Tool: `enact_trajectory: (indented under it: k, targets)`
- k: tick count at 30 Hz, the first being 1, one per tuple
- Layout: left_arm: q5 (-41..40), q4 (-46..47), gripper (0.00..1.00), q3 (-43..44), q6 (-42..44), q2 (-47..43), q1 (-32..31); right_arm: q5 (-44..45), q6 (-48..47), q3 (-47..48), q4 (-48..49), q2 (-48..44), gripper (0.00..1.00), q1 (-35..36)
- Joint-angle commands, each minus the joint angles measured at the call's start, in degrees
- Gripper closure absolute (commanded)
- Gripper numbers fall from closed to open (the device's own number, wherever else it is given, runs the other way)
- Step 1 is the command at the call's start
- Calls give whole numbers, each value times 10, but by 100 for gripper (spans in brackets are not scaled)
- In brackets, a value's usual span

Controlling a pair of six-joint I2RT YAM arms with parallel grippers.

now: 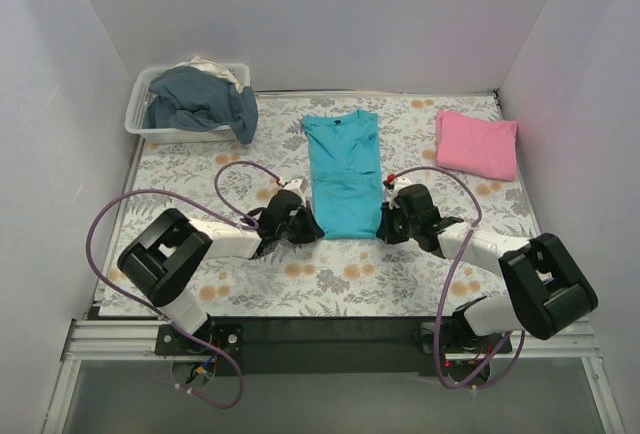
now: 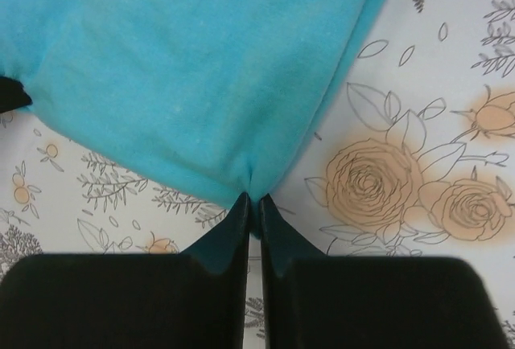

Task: Fold and stack the t-shirts
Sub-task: Fold the tshirt

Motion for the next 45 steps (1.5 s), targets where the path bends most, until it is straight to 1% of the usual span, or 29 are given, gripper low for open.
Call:
enact_trajectory:
  k: [1,4,5,7,10,11,15,17,18,20,22,24,28,31,32,36,40,41,45]
  targets:
    - [3,-25,100,-34,7,-23,-9,7,13,-22,-30,-31,99,23]
    - [-2,-34,100,-71,3,-63,-11,22,30,-45,-58,-74,99,48]
    - [-4,-36,100,-80,-3,-89,-15,26,37,-57,-62,-99,99,65]
    - [-6,-49,100,-100,-11,-117,-20,33,51,-70,-94,-125,99,82]
    - [-10,-64,100,-133,-32,-170,-36,41,85,-88,-130,-173,99,120]
    - [-10,-68,100,-146,-38,-195,-42,58,99,-92,-137,-196,99,136]
    - [-19,-90,100,-154,-55,-252,-49,71,116,-88,-160,-243,99,158]
    - [-29,-93,100,-145,-50,-273,-49,83,110,-75,-164,-256,99,159]
    - [-36,-99,100,-123,-46,-274,-49,90,100,-66,-164,-257,99,159]
    - [-60,-104,100,-97,-27,-266,-49,115,83,-30,-165,-246,99,158]
    - [-77,-106,100,-54,-6,-254,-49,137,56,16,-166,-231,99,157]
    - [-94,-106,100,-12,7,-229,-47,147,36,51,-166,-201,99,150]
    - [-102,-100,100,47,37,-187,-25,152,-10,130,-166,-154,99,119]
    - [-86,-88,100,79,54,-161,7,150,-49,192,-166,-113,99,80]
    - [-86,-86,100,87,54,-155,13,146,-54,192,-165,-105,99,73]
    - [-56,-78,100,132,72,-117,41,134,-78,247,-163,-66,99,41]
    - [-46,-68,100,173,80,-78,69,104,-93,285,-150,-19,99,11]
    - [-26,-68,100,181,82,-60,80,102,-95,293,-148,1,99,2]
    - [-5,-67,100,236,90,-14,100,88,-106,330,-140,47,99,-17]
